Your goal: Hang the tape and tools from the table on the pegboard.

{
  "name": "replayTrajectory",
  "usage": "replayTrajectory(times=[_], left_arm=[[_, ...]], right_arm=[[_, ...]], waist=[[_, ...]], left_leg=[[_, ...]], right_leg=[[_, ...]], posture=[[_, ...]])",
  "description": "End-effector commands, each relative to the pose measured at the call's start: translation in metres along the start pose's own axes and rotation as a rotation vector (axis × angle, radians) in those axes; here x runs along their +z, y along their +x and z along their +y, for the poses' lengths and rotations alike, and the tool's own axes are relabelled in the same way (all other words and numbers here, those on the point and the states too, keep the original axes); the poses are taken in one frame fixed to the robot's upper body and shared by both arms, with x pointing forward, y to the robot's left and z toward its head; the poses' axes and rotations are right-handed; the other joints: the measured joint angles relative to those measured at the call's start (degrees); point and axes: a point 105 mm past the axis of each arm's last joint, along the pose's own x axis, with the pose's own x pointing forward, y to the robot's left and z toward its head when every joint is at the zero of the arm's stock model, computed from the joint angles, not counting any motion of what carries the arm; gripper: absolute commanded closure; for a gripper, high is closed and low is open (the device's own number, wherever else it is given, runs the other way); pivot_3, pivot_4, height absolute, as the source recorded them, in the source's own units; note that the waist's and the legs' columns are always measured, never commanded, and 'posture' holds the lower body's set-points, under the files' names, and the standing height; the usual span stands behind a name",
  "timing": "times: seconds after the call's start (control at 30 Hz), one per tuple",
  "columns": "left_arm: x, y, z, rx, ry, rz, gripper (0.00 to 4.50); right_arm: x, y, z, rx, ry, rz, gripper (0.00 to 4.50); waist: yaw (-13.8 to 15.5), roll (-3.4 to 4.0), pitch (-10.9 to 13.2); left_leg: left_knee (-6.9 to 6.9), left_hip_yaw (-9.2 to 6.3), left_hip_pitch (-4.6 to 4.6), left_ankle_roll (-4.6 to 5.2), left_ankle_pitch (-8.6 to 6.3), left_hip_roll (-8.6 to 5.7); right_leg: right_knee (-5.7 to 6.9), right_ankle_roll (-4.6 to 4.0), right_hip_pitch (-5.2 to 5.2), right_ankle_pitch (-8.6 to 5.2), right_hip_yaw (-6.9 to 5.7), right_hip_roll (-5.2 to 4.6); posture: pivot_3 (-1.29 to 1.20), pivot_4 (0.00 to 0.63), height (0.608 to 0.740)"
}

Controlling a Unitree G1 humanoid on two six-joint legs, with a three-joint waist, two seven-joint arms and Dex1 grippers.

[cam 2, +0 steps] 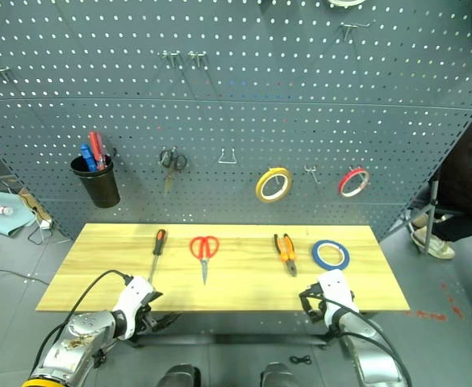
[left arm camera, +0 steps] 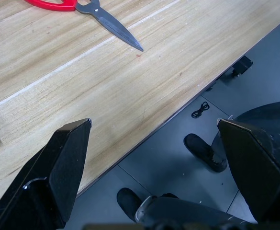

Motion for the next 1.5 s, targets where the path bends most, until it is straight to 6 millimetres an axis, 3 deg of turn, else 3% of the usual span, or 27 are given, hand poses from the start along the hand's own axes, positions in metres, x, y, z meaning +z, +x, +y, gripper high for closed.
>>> replayTrajectory(times=[0.03, 0.17, 0.33, 0.5, 0.53, 0.67, 0.8, 0.93, 1.17, 1.5], left_arm=[[0.015, -0.004, 0.006, 0.018, 0.029, -0.058, 0.01], [0.028, -0.008, 0.001, -0.008, 0.045, -0.101, 0.01], [0.075, -0.021, -0.014, -0.119, 0.106, -0.223, 0.01], [0.114, -0.033, -0.04, -0.271, 0.209, -0.301, 0.01], [0.121, -0.034, -0.043, -0.293, 0.226, -0.314, 0.01], [0.162, -0.038, -0.059, -0.384, 0.287, -0.415, 0.01], [0.195, -0.039, -0.074, -0.472, 0.366, -0.509, 0.01], [0.222, -0.035, -0.082, -0.504, 0.409, -0.603, 0.01], [0.236, -0.039, -0.097, -0.585, 0.456, -0.689, 0.01], [0.249, -0.048, -0.099, -0.593, 0.43, -0.761, 0.01]], right_arm=[[0.013, 0.0, -0.005, -0.013, -0.021, -0.051, 0.0], [0.017, -0.003, -0.012, -0.014, -0.046, -0.057, 0.0], [0.047, -0.009, -0.019, 0.039, -0.138, -0.083, 0.0], [0.082, -0.015, -0.035, 0.077, -0.232, -0.088, 0.0], [0.088, -0.014, -0.038, 0.078, -0.249, -0.086, 0.0], [0.106, -0.013, -0.059, 0.06, -0.262, -0.076, 0.0], [0.119, -0.009, -0.076, 0.055, -0.298, -0.057, 0.0], [0.129, -0.001, -0.084, 0.067, -0.312, -0.047, 0.0], [0.14, 0.018, -0.099, 0.068, -0.283, -0.033, 0.0], [0.134, 0.035, -0.119, 0.058, -0.218, 0.027, 0.0]], waist=[[0.01, 0.0, -0.02], [0.02, 0.01, -0.03], [0.07, 0.01, 0.91], [0.11, 0.05, 5.07], [0.17, 0.16, 6.33], [0.27, 0.22, 10.12], [0.32, 0.31, 13.38], [0.19, 0.25, 15.26], [-0.19, 0.33, 18.0], [-0.16, 0.3, 20.31]], left_leg=[[0.0, 0.0, 0.0, 0.0, 0.0, 0.0], [0.0, 0.0, 0.0, 0.0, 0.0, 0.0], [0.05, 0.01, 0.01, 0.0, 0.0, 0.0], [0.14, -0.01, 0.08, 0.01, 0.0, 0.0], [0.2, -0.01, 0.15, 0.01, 0.0, 0.0], [0.73, -0.05, -0.51, 0.57, 0.35, -0.01], [0.99, -0.08, -1.16, 0.7, 0.41, -0.12], [1.06, -0.08, -1.65, 1.1, 0.28, -0.15], [1.0, -0.09, -1.76, 1.61, -0.14, -0.18], [1.08, -0.1, -1.81, 1.57, -0.13, -0.22]], right_leg=[[0.0, 0.0, 0.0, 0.0, 0.0, 0.0], [0.02, 0.0, 0.03, 0.0, 0.01, 0.0], [0.02, 0.0, -0.07, 0.0, 0.05, -0.01], [0.11, -0.01, -0.06, -0.01, 0.14, 0.0], [0.12, -0.01, -0.02, -0.01, 0.17, 0.0], [0.34, -0.01, -0.16, 0.0, 0.3, 0.1], [0.35, 0.03, -0.33, 0.01, 0.43, 0.11], [0.3, 1.06, -0.42, 0.01, 0.45, 0.13], [0.31, 1.18, -0.47, -0.08, 0.4, 0.12], [0.3, 1.39, -0.46, -0.17, 0.4, 0.09]], posture=[[0.13, 0.0, 0.74], [0.14, 0.018, 0.74], [0.12, 0.11, 0.74], [0.11, 0.246, 0.74], [0.11, 0.246, 0.74], [0.09, 0.346, 0.74], [0.08, 0.392, 0.74], [0.06, 0.421, 0.74], [0.05, 0.443, 0.74], [0.06, 0.471, 0.74]])
